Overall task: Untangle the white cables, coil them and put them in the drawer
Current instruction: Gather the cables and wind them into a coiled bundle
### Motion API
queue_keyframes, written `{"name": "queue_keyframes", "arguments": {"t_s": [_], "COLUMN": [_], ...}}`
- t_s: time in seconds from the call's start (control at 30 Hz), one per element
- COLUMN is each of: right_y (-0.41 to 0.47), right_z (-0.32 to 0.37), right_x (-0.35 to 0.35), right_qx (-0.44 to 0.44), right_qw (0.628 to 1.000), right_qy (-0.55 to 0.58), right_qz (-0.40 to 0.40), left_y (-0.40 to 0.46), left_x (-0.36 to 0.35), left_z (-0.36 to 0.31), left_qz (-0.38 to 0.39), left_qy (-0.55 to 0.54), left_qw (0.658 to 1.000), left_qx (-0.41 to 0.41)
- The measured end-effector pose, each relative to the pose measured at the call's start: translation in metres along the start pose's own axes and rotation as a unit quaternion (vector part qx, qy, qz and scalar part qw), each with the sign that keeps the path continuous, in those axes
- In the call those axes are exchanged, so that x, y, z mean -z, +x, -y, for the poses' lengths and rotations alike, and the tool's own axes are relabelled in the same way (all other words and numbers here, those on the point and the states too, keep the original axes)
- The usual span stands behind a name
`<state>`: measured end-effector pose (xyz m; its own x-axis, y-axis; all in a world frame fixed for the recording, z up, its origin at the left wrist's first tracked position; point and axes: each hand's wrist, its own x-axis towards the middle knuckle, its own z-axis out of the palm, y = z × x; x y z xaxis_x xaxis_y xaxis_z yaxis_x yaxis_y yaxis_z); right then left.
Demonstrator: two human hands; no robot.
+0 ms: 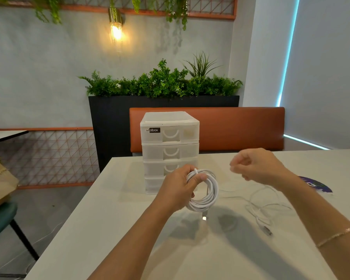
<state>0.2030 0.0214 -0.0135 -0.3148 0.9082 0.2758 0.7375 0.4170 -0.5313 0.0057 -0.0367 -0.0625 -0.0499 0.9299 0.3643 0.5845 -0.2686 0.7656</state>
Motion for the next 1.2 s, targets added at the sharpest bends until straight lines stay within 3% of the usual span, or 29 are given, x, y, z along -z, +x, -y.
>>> {"name": "queue_keyframes", "arguments": {"t_s": [0.13, 0.2, 0.27, 0.4, 0.6, 0.9, 1.03, 1.2], "right_y": [-0.033, -0.044, -0.044, -0.033, -0.023, -0.024, -0.027, -0.032], "right_z": [0.029, 0.035, 0.040, 0.042, 0.044, 0.038, 0.042, 0.045], "right_x": [-0.040, -0.066, -0.085, -0.103, -0.094, -0.100, -0.092, -0.083], "right_qx": [0.187, 0.198, 0.143, 0.072, 0.056, 0.114, 0.110, 0.055], "right_qw": [0.970, 0.953, 0.951, 0.954, 0.985, 0.974, 0.981, 0.992], "right_qy": [-0.046, -0.110, -0.177, -0.224, -0.122, -0.055, -0.051, 0.103], "right_qz": [-0.151, -0.200, -0.208, -0.185, -0.107, -0.188, -0.151, -0.056], "left_y": [0.002, 0.004, 0.004, 0.002, 0.000, 0.001, 0.000, -0.001], "left_x": [-0.002, -0.003, -0.006, -0.008, -0.004, -0.006, -0.004, -0.003], "left_z": [0.002, 0.002, 0.001, 0.000, 0.001, 0.002, 0.000, 0.002], "left_qz": [-0.028, -0.058, -0.080, -0.095, -0.094, -0.093, -0.101, -0.084], "left_qy": [0.003, 0.013, 0.028, 0.020, -0.026, -0.017, 0.007, -0.026], "left_qw": [1.000, 0.998, 0.996, 0.995, 0.995, 0.995, 0.994, 0.995], "left_qx": [0.006, 0.009, 0.014, -0.008, -0.022, -0.041, -0.036, -0.042]}}
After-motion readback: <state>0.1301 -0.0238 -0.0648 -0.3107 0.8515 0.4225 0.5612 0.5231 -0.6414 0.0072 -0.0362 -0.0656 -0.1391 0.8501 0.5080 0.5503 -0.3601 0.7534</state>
